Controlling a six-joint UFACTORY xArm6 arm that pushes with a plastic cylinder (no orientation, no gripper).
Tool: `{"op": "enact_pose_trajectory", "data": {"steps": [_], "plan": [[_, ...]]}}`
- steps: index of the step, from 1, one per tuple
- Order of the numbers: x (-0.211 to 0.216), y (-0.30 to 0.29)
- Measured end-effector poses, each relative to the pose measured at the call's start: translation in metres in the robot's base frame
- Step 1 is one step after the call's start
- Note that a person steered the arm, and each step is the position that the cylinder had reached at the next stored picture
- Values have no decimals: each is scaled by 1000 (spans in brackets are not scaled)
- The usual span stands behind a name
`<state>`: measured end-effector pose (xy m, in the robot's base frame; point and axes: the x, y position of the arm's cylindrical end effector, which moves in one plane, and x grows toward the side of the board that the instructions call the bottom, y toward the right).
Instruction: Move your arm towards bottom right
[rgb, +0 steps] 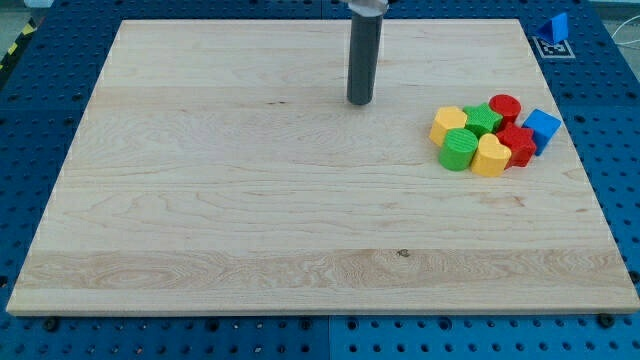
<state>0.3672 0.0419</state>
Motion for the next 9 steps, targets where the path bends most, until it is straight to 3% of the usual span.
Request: {"op": "enact_pose_trajectory", "data": {"steps": [3, 6, 8, 9], "plan": [[62, -10], [163, 114], [164, 234], [133, 240]]}}
